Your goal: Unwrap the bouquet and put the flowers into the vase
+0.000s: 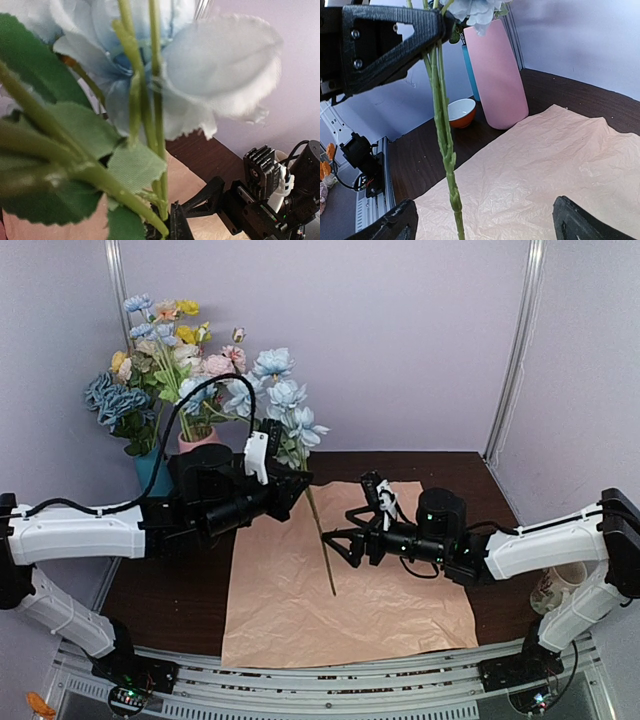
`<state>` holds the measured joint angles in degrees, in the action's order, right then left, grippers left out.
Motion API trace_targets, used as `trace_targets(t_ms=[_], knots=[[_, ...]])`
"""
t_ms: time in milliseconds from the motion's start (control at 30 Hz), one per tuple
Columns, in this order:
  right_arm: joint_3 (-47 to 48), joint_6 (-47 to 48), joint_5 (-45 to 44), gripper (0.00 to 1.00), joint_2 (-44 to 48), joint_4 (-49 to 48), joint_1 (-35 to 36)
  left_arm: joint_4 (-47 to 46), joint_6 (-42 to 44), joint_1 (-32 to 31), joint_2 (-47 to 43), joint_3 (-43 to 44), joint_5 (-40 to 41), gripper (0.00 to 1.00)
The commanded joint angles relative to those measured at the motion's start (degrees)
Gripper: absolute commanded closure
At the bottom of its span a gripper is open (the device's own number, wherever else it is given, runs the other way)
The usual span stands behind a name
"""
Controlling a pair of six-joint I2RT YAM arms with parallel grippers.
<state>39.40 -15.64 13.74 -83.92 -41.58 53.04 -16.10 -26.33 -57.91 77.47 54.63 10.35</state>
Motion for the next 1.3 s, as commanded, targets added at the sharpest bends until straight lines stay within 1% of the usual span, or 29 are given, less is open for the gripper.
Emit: trace_targets(t_ms=[0, 33, 133, 300, 467, 567, 900, 1100, 1267], knots=[[-1.7, 0.3, -2.2, 0.02, 0.1, -2.7, 0.3, 5.7, 6.2, 0.1, -1.3, 5.3, 3.7, 1.00], [-1.9, 0.3, -2.3, 0.00, 0.3, -3.0, 0.3, 6.8, 7.5, 0.1, -1.7, 5.8, 5.3, 1.00], [-2.3, 0.4, -2.4, 0.00, 0.6, -3.3, 0.3, 10.5, 11.9, 0.1, -4.0, 7.8, 8.9, 1.00], [-2.7, 0.3, -2.7, 0.00, 1.1, -3.8, 0.3, 12.2, 19.5, 0.6, -9.6, 10.1, 12.4, 1.00], [-2.5, 0.3, -2.8, 0.00, 0.9, -3.6, 0.4, 14.8, 25.4, 3.4, -12.9, 16.1, 15.4, 1.00], [-2.2, 0.1, -2.7, 0.00, 0.3, -3.5, 0.3, 15.7, 28.1, 6.4, -13.3, 20.1, 16.7, 1.00], [-1.4, 0.1, -2.3, 0.00, -1.5, -3.1, 0.3, 16.5, 30.9, 21.8, -9.2, 30.1, 15.3, 1.00], [-1.1, 0.2, -2.3, 0.00, -2.3, -2.8, 0.3, 15.7, 31.2, 25.8, -7.3, 33.2, 14.5, 1.00], [-1.0, 0.2, -2.1, 0.00, -2.4, -2.8, 0.4, 14.9, 31.4, 28.0, -5.9, 32.5, 14.3, 1.00]])
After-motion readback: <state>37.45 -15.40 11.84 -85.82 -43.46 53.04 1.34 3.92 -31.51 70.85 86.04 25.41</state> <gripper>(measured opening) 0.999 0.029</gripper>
